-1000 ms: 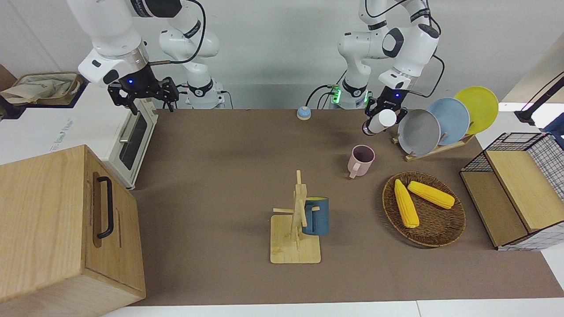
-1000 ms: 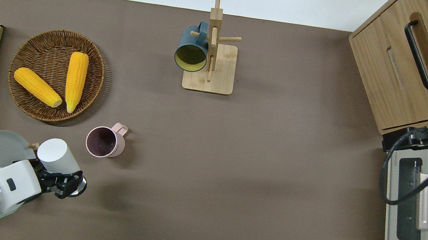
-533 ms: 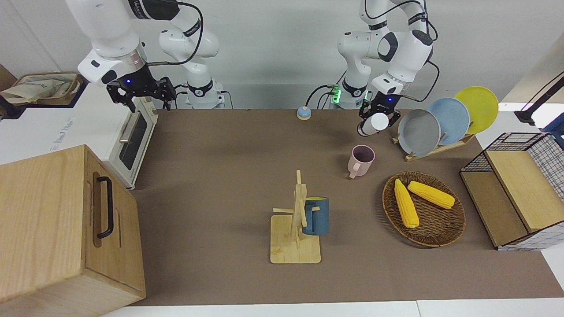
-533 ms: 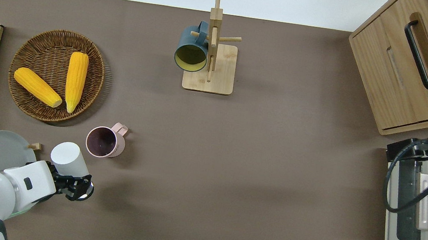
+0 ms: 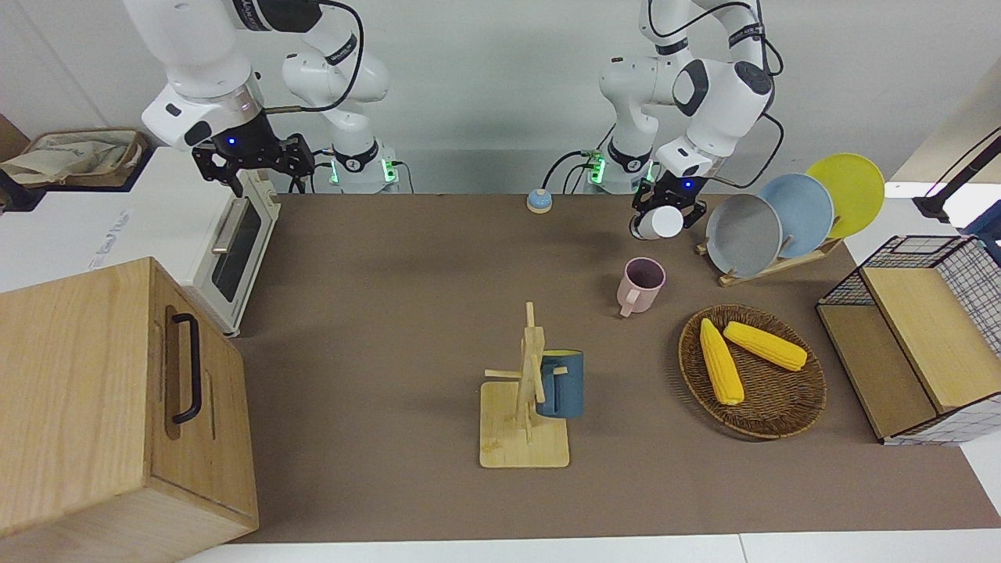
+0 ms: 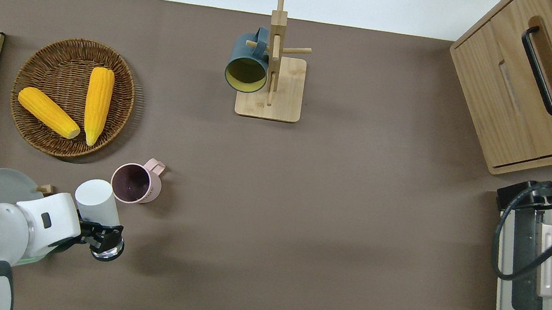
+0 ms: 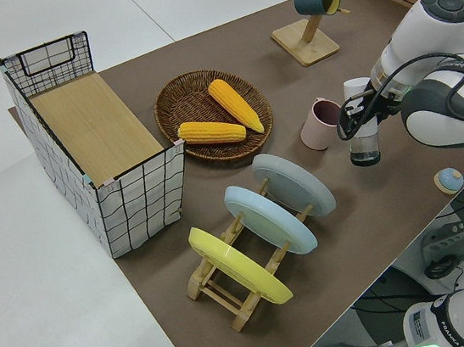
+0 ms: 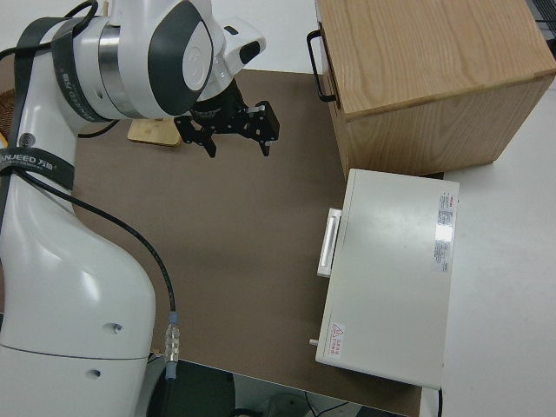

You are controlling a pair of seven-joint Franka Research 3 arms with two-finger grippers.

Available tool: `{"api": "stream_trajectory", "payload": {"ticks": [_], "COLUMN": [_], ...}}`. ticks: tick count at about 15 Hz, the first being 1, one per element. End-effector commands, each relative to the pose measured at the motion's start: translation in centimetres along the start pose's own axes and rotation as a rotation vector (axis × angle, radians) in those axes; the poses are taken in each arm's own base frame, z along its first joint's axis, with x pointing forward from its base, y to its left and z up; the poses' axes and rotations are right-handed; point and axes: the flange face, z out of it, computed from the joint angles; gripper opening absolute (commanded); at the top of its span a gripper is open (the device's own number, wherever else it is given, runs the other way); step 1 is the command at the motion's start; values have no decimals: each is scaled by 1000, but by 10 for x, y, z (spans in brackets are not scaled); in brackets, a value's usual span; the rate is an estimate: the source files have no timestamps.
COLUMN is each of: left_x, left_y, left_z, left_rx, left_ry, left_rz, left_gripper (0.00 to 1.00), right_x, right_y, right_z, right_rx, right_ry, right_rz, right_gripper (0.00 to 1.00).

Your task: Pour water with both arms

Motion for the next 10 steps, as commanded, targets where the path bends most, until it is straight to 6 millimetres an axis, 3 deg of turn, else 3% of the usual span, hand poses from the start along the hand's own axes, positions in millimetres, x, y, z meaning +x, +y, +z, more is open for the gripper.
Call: {"api": "stream_trajectory", "payload": {"ticks": [1, 10], "left_x": [14, 33], "left_y": [-2, -5], "left_z": [-6, -2], "left_rx": [-1, 63], "left_ry": [-30, -164], "left_rz": [2, -9], "left_gripper": [0, 0], "right_x": [-6, -5], "right_y": [-6, -10], "right_z": [-6, -7], "right_rx": [1, 13], "right_ry": [9, 15], "right_rz": [-18, -27], "right_gripper": [987, 987]}}
